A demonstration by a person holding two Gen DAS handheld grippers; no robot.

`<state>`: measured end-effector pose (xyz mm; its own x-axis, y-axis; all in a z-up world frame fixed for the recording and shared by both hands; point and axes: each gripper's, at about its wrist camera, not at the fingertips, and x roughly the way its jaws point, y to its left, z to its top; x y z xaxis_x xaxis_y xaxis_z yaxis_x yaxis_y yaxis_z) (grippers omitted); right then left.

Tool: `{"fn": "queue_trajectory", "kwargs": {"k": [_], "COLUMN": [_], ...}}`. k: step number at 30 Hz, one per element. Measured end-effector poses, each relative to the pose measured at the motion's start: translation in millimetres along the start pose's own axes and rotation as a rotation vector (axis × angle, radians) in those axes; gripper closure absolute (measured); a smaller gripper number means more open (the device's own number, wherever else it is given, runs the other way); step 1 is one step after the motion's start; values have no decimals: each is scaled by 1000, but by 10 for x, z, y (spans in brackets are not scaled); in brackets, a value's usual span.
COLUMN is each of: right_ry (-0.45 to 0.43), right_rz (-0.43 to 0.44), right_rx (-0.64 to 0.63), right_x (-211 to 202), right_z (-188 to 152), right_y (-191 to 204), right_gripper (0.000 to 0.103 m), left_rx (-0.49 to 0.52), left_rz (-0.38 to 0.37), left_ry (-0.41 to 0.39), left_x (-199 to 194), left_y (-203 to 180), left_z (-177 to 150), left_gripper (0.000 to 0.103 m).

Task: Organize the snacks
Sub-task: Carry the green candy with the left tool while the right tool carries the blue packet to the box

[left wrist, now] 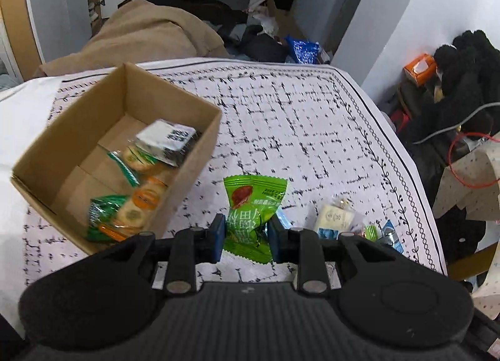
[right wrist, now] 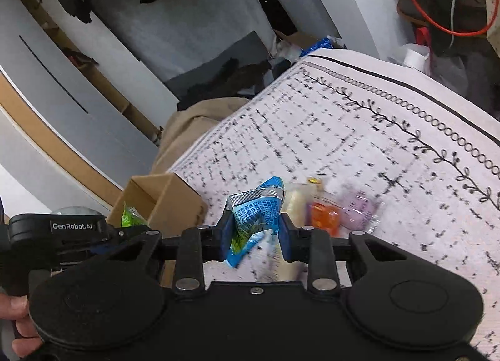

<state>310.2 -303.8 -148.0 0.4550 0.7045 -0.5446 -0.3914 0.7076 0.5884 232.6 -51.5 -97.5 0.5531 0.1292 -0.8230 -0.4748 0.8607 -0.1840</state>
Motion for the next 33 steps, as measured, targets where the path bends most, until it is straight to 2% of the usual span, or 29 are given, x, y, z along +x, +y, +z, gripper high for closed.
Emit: {"fn": "queue_trajectory", "kwargs": {"k": [11, 15, 33], "right_ry": [-32, -48, -28], "right_rz": [59, 90, 164], "right_rx": [-10, -20, -66], "right_x": [122, 183, 625], "right_z": [21, 12, -86], "right_y": [312, 476, 1143], "right_gripper": [73, 73, 73], "left_rx": [-40, -62, -221], "left_rz": [11, 40, 96], "left_ry": [-38, -49, -55], "left_x": [-176, -219, -202], "left_y": [302, 454, 1215], "left_z": [194, 273, 510], "left_gripper": [75, 75, 75]}}
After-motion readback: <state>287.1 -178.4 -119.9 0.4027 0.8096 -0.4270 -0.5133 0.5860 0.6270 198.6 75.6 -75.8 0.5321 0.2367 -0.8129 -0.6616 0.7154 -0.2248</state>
